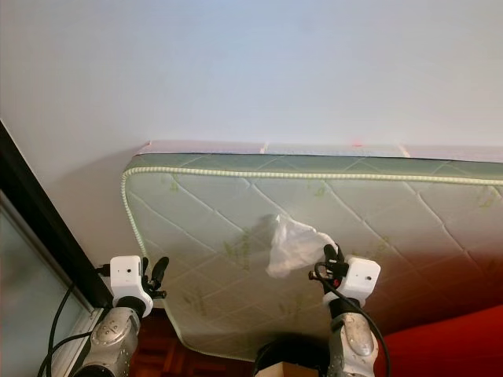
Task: Clean up the room
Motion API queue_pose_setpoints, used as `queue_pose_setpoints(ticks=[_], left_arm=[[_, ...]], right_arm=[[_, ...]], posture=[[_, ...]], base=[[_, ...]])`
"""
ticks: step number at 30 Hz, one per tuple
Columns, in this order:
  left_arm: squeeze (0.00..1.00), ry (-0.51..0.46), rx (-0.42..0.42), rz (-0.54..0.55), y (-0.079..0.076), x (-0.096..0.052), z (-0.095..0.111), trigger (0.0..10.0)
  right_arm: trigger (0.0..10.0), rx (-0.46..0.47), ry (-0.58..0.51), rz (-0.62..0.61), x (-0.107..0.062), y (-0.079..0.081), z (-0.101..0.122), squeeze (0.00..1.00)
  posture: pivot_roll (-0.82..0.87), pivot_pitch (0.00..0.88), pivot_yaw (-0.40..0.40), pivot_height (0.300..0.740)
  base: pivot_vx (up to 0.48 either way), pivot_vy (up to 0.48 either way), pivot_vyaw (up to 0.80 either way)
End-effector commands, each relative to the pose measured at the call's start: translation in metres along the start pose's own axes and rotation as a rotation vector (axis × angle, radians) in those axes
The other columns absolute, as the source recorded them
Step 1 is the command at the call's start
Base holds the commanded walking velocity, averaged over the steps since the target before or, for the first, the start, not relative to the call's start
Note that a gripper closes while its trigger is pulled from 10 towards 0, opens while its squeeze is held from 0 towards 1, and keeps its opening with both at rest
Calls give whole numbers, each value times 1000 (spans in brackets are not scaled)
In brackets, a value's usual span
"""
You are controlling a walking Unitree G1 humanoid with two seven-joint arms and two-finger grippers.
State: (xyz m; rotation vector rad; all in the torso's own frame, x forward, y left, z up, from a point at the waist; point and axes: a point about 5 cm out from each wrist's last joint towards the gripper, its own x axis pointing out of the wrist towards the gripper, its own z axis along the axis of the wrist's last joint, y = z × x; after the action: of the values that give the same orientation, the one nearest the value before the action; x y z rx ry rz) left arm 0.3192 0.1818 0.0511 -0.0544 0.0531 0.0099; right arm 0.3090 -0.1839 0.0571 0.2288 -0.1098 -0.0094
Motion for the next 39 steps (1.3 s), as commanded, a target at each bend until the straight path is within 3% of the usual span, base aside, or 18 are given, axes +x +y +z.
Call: queue_pose_setpoints(ticks=[1, 11, 21, 31, 39], left_arm=[[0, -15, -8, 4, -1, 1, 3, 10000], [0, -2, -6, 9, 0, 0, 1, 10000], [0, -5, -6, 1, -1, 2, 2, 10000], [0, -6, -7, -2, -2, 2, 3, 10000], [0, -6, -6, 0, -2, 3, 3, 10000]], right_arm=[[10000, -4, -11, 0, 3, 0, 3, 0], [10000, -76, 221, -38, -25, -12, -33, 0], [10000, -67, 227, -33, -21, -8, -33, 0], [10000, -95, 305, -53, -20, -9, -39, 0], [10000, -99, 315, -53, -20, -9, -40, 0]], posture=[[-52, 2, 7, 725], [-49, 9, 7, 725], [-50, 19, 10, 725], [-49, 23, 9, 725], [-48, 24, 9, 675]], base=[[0, 0, 0], [0, 0, 0], [0, 0, 0], [0, 0, 0], [0, 0, 0]])
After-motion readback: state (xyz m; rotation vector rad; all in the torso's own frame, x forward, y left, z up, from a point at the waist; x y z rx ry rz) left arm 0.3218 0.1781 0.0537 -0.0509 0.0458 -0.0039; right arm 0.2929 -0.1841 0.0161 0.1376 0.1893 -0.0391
